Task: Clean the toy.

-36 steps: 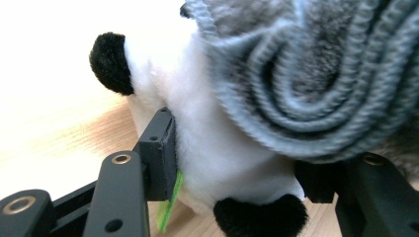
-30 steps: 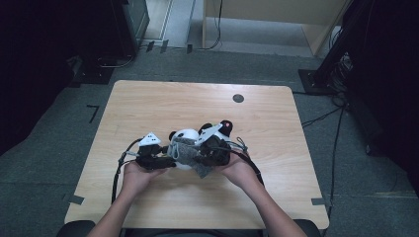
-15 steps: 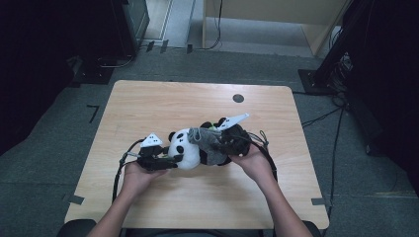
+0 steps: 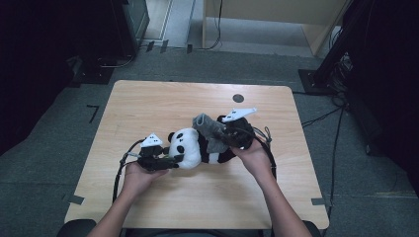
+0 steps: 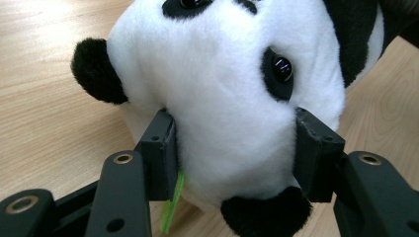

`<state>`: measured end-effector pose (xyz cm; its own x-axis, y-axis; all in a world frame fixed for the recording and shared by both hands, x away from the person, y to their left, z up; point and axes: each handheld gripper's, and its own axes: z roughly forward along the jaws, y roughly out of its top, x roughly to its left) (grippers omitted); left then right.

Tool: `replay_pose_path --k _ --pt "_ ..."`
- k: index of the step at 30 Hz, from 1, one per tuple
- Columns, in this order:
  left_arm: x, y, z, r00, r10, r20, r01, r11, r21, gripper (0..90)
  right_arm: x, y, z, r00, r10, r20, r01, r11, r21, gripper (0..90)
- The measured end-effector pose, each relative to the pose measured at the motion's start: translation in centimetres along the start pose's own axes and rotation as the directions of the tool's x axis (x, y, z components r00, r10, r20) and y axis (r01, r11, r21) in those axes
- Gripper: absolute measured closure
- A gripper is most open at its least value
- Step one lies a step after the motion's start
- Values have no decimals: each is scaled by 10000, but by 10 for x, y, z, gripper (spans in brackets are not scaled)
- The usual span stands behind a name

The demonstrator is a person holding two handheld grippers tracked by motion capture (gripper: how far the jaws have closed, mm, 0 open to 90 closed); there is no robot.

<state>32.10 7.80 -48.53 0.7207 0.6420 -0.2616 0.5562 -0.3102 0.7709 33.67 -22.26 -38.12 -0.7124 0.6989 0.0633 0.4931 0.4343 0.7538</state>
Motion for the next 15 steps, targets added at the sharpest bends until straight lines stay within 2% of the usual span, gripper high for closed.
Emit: replay_pose_path --k 1,4,7,11,13,15 --pt "-1 0 0 10000 85 4 -85 10000 -1 442 0 3 -6 9999 128 -9 -128 9997 -217 804" --pt "-2 0 0 9997 238 35 -238 9997 -51 439 8 13 -23 9999 -116 -96 106 9952 -974 804" --pt "-4 1 -1 9997 252 61 -251 9997 -78 440 20 23 -25 9983 -187 -544 109 9901 -1398 804" --pt "-5 1 -1 9997 219 126 -218 9997 -111 441 37 29 -4 9947 -549 -870 449 9927 -1123 803" --pt "-5 0 -1 9998 145 137 -143 9998 -156 440 46 31 13 9917 -677 -1089 589 9949 -814 802" --pt "-5 0 -1 9999 110 116 -107 9998 -192 439 56 30 31 9878 -999 -1195 962 9947 -362 797"
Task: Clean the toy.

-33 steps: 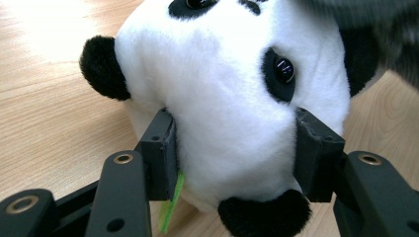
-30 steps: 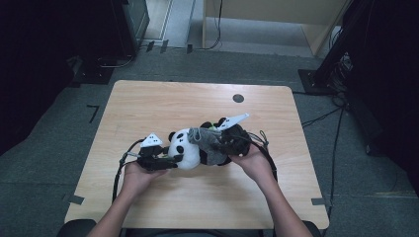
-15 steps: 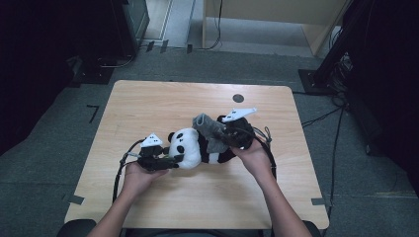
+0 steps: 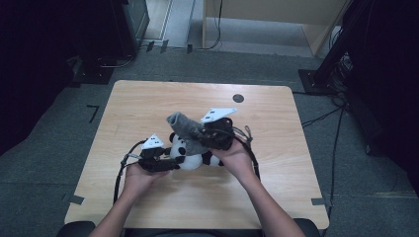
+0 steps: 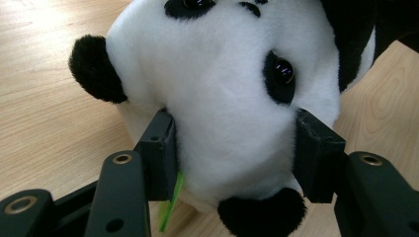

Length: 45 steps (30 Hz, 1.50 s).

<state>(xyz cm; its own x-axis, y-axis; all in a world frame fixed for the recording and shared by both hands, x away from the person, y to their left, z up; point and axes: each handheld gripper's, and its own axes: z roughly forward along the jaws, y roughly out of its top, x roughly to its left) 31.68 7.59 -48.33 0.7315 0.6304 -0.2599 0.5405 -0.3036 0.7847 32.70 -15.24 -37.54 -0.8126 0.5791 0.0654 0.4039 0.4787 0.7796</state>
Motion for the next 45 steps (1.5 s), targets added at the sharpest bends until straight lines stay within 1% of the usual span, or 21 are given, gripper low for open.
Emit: replay_pose_path --k 1,3,5,7,9,11,13,14,15,17,22,27,30,32,37,38,42,44,45 --pt "0 0 0 10000 -3 -11 3 10000 -20 439 2 -1 6 10000 -40 -13 41 9998 169 797" --pt "-1 -1 -1 10000 44 -46 -44 10000 9 439 6 -4 22 9999 -157 -38 160 9973 719 799" --pt "0 -1 0 9999 -75 -99 75 10000 46 436 10 -9 34 9996 -267 -87 276 9923 1204 801" --pt "1 -3 0 9998 -204 14 204 9998 -7 434 13 -14 38 9991 -418 -45 420 9931 1096 803" --pt "1 -3 1 9999 -168 3 168 9999 9 433 14 -15 38 9981 -616 -42 617 9915 1148 804" --pt "0 -3 1 9998 -209 -45 209 9998 30 433 13 -17 37 9985 -506 -188 526 9907 1257 804" --pt "2 -2 1 9988 -469 -129 469 9989 67 428 12 -21 36 9985 -448 -311 487 9893 1379 805" --pt "2 -1 2 9980 -622 -132 623 9980 48 427 13 -23 36 9986 -453 -280 488 9888 1408 805" --pt "3 -1 2 9978 -658 -119 658 9978 53 428 13 -26 36 9986 -473 -242 503 9886 1417 806" --pt "4 -1 2 9980 -626 -81 626 9980 82 430 14 -30 36 9981 -597 -183 617 9878 1429 807" --pt "9 3 2 9978 -656 -16 656 9977 149 431 10 -36 30 9987 -385 -342 440 9833 1765 807" --pt "14 6 2 9977 -674 95 671 9974 244 437 5 -43 23 9985 -532 -130 548 9786 1985 808" --pt "14 8 3 9989 -465 46 463 9984 334 444 0 -45 17 9991 -416 -90 426 9758 2144 808" --pt "14 8 3 9995 -325 -4 325 9990 320 451 -3 -46 11 9997 -257 -35 258 9746 2225 809" --pt "15 9 4 9993 -358 84 355 9988 335 465 -13 -47 -8 9972 -102 746 -38 9829 1841 811" --pt "15 9 4 9994 -328 83 325 9989 335 465 -16 -46 -11 9965 -44 835 -105 9840 1781 811" --pt "14 8 4 9996 -274 43 272 9991 340 464 -25 -46 -21 9895 188 1433 -379 9905 1318 810" --pt "14 8 4 9995 -307 61 305 9990 328 463 -30 -47 -22 9896 342 1396 -514 9913 1215 810" --pt "14 8 5 9995 -320 62 318 9990 306 462 -31 -47 -22 9888 341 1453 -513 9919 1160 809"
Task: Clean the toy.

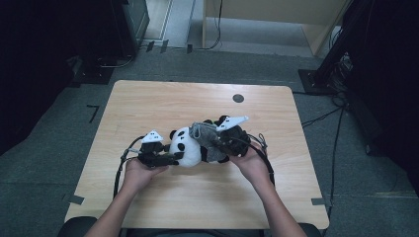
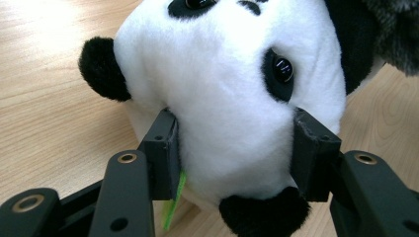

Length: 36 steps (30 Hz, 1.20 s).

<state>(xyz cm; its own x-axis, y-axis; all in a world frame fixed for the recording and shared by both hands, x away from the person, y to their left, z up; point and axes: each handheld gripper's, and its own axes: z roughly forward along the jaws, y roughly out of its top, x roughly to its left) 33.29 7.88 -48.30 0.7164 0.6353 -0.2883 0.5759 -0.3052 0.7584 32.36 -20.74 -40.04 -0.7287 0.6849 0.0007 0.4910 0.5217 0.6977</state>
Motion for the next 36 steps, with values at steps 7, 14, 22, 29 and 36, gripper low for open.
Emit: replay_pose_path --k 7,14,22,29,36 --pt "-1 0 0 10000 -14 -21 14 10000 -26 459 -7 3 -5 9990 55 434 -33 9987 -515 808" --pt "-2 -2 0 9999 143 -51 -143 9999 -11 448 -29 1 -36 9919 1064 698 -943 9830 -1575 805" --pt "0 -1 -1 9999 -94 74 94 9999 -37 437 -52 -9 -76 9784 2040 323 -1867 9404 -2843 803" --pt "2 3 -1 9993 -333 153 331 9994 112 427 -41 -22 -84 9814 1916 153 -1816 9504 -2525 799" --pt "4 7 0 9983 -546 216 540 9981 281 422 -25 -41 -63 9783 1950 -698 -2039 9661 -1583 799"
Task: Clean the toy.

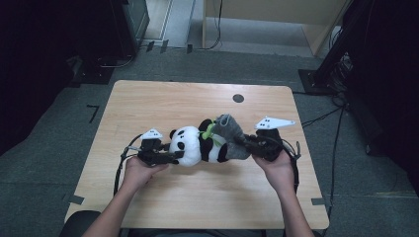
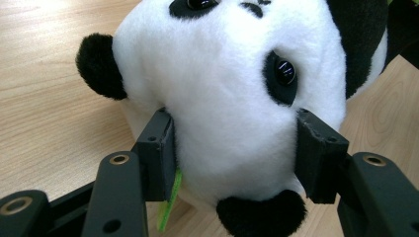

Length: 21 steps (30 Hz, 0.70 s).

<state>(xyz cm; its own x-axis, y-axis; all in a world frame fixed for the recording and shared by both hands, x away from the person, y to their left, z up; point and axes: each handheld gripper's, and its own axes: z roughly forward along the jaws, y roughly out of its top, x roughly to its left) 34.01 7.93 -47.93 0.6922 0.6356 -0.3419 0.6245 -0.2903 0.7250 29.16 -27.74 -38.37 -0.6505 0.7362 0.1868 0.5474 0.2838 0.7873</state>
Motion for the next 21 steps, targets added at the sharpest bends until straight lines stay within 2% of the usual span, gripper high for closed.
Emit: replay_pose_path --k 2,3,4,5,8,10,19,21 --pt "-2 1 1 9997 228 -129 -226 9996 139 418 3 -9 13 9997 5 -240 2 9994 332 798" --pt "-4 1 1 9990 388 -209 -384 9991 195 416 3 -13 18 9985 144 -519 -125 9993 353 797" --pt "-5 1 1 9990 387 -208 -382 9990 216 415 3 -16 21 9971 292 -705 -265 9989 393 796" --pt "-4 1 1 9991 373 -180 -369 9991 207 415 3 -17 23 9972 220 -716 -191 9990 401 795" --pt "-1 0 1 9999 120 41 -121 9999 103 414 4 -18 20 9990 21 -439 -3 9992 396 791" --pt "-1 0 1 9998 165 56 -165 9998 63 413 2 -21 19 9994 22 -336 -10 9994 350 790" --pt "-1 -1 2 9992 400 62 -400 9992 -23 410 -17 -33 12 9968 749 -293 -744 9971 171 785" --pt "0 -1 2 9991 409 65 -409 9992 -34 409 -19 -34 12 9970 755 -183 -752 9970 199 786"
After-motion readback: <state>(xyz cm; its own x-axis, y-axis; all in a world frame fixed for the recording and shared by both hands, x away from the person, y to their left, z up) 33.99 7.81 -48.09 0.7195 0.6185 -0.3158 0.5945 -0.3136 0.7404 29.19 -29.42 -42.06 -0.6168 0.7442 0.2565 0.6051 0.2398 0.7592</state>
